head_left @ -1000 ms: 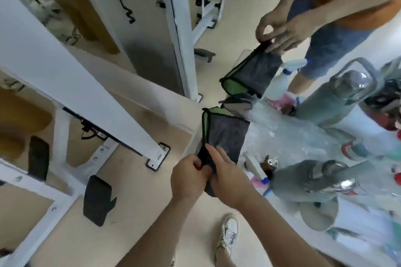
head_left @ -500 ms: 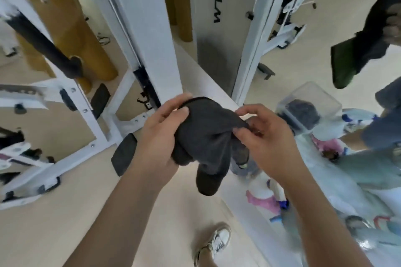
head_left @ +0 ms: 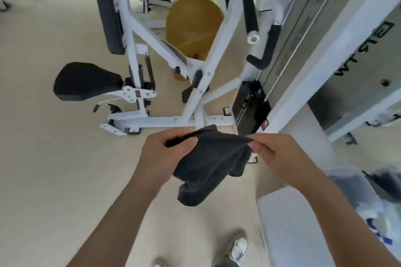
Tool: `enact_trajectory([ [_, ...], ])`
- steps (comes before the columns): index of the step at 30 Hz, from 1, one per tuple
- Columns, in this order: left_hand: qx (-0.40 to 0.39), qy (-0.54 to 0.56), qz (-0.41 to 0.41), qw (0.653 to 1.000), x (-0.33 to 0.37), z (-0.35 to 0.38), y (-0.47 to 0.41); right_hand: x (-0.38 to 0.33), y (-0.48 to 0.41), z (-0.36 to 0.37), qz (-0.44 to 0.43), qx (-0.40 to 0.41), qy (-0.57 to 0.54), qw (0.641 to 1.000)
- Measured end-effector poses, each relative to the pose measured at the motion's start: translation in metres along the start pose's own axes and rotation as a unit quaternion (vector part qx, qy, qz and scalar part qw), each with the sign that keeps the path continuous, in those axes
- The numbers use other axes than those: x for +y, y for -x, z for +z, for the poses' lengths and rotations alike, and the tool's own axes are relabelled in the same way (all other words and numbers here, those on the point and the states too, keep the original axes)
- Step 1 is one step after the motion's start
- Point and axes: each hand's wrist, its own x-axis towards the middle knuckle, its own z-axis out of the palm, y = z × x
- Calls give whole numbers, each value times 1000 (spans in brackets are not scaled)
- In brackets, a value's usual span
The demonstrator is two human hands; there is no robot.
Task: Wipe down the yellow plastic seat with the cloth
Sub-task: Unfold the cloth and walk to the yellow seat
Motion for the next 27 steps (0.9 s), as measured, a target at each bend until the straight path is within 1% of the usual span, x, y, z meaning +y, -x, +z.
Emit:
enact_trajectory([
  [1,0,-34,-7,999,-6,-32,3,-27,-9,7,-22,-12,-28,999],
  [3,-26,-152,-30,988,-21,-89,10,-80,-35,23,-48,-49,-72,995],
  [5,-34,-218,-58,974,-33,-138,19,-123,-66,49,-36,-88,-148,984],
  [7,6,-281,-44,959,-46,-180,24,-163,-98,78,15,-105,-256,961],
  [8,35,-316,-24,948,-52,-199,23,-182,-114,93,50,-106,-314,942],
  [9,60,-321,0,945,-56,-217,20,-202,-129,107,87,-107,-365,921],
  [11,91,-256,23,962,-59,-245,10,-237,-155,136,144,-121,-427,884],
  [12,106,-208,17,972,-56,-257,3,-250,-170,149,157,-128,-431,879],
  [14,147,-128,3,981,-45,-282,-17,-274,-202,177,151,-147,-419,883],
  [16,183,-34,10,983,-30,-309,-41,-293,-232,204,107,-164,-389,900],
  [18,195,125,-2,973,-13,-337,-71,-306,-259,228,75,-184,-363,910],
  [19,199,202,-13,959,-5,-351,-87,-311,-268,240,71,-204,-355,910],
  [20,208,261,-26,942,3,-367,-103,-314,-276,252,69,-238,-345,905],
  [21,219,299,-35,928,10,-383,-119,-316,-282,266,74,-285,-341,893],
  [22,227,324,-39,918,18,-398,-133,-320,-285,277,95,-343,-348,868],
  [25,271,355,-20,895,34,-449,-175,-357,-305,310,150,-522,-380,749],
  [26,287,356,-15,889,37,-465,-187,-374,-316,319,150,-562,-396,711],
  [27,305,352,-13,885,40,-480,-198,-394,-330,326,137,-582,-413,687],
])
